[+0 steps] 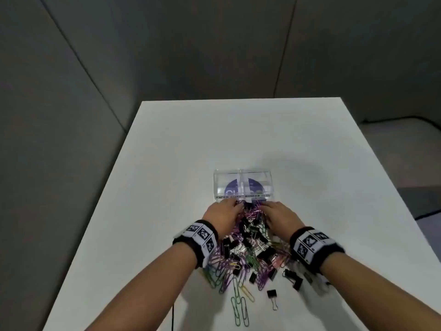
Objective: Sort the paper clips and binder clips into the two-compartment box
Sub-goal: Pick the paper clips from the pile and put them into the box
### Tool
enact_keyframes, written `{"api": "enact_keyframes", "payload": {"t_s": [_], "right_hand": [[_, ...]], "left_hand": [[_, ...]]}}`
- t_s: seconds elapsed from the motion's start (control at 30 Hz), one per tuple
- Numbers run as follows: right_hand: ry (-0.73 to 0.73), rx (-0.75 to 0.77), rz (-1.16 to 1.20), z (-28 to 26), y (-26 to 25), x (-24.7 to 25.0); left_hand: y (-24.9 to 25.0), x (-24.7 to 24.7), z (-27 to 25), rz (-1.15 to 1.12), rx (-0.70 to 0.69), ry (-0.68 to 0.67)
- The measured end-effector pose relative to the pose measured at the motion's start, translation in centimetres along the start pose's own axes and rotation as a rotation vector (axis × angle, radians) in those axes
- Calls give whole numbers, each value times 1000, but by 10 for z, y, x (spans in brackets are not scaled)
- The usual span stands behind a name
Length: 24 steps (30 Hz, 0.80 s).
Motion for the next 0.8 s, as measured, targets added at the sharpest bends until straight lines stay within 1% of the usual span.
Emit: {"api": "enact_keyframes", "payload": {"t_s": [0.03, 0.1, 0.2, 0.23, 0.3, 0.4, 0.47, 0.53, 0.6, 0.8], "right_hand": [[-29, 25, -36, -1, -1, -6], [-32, 65, -43, -5, 2, -20], [-68, 74, -27, -14, 5, -34], [-64, 85, -12, -16, 5, -33], [2, 87, 43, -18, 3, -27], [135, -36, 122, -16, 7, -17], [149, -136, 133, -8, 12, -15], [113, -207, 139, 4, 13, -14], [82, -248, 151, 15, 12, -15], [25, -276, 165, 33, 7, -20]], "left_hand": [[3, -5, 4, 36, 4, -32], [3, -15, 7, 35, 24, -66], [0, -28, 2, 19, 19, -69], [-2, -30, -1, 21, 1, -60], [-5, -30, -6, -7, -22, -14], [-9, -24, -5, -109, 21, 45], [-11, -22, 1, -138, 93, 48], [-9, -22, 6, -132, 166, 11], [-5, -21, 11, -123, 209, -20], [-2, -23, 23, -190, 272, -105]]}}
Point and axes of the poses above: each hand's wrist, its own z-axis towards the middle knuckle, its own x-axis out of the back of the hand, y = z × x, the point moved 3 cm from there along z, towards the middle knuckle, and after that the axes turned 15 degrees about x, right-handed, at the moved point
